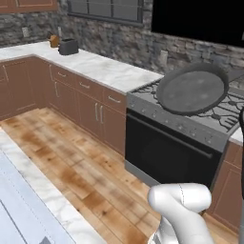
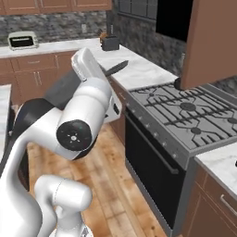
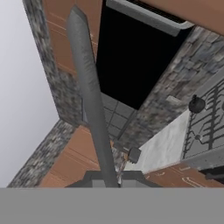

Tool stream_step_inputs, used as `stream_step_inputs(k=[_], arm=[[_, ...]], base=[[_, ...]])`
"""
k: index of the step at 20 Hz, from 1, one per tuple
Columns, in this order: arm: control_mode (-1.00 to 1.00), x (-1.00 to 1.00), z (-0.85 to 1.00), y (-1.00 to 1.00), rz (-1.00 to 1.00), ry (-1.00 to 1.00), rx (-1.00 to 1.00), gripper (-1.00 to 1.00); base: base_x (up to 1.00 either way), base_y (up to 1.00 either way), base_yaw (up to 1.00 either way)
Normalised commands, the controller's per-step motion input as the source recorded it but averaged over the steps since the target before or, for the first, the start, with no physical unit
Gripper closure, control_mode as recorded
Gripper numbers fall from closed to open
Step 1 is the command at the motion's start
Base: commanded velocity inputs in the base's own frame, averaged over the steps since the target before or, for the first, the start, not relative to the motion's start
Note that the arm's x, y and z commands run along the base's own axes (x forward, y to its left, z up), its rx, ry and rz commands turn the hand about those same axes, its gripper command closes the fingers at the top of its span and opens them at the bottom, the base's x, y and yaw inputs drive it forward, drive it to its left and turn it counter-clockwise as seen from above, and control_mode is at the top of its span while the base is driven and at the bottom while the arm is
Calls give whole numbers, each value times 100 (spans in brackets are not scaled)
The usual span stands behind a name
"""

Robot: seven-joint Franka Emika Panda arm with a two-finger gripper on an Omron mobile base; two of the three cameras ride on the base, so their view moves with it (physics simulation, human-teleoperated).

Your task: Pick the pan from the cabinet and place it on the stove. Then turn on the stove burner for the pan.

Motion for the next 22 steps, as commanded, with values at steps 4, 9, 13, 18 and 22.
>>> stream_step_inputs(k=[4, 9, 13, 18, 22], arm=[[100, 0, 0, 0, 0, 0, 0, 100], [100, 0, 0, 0, 0, 0, 0, 100], [100, 0, 0, 0, 0, 0, 0, 100], [100, 0, 0, 0, 0, 0, 0, 100], [100, 0, 0, 0, 0, 0, 0, 100]], base=[[2, -59, 24], [0, -77, 22], [3, -42, 22], [33, 14, 28], [32, 28, 28]])
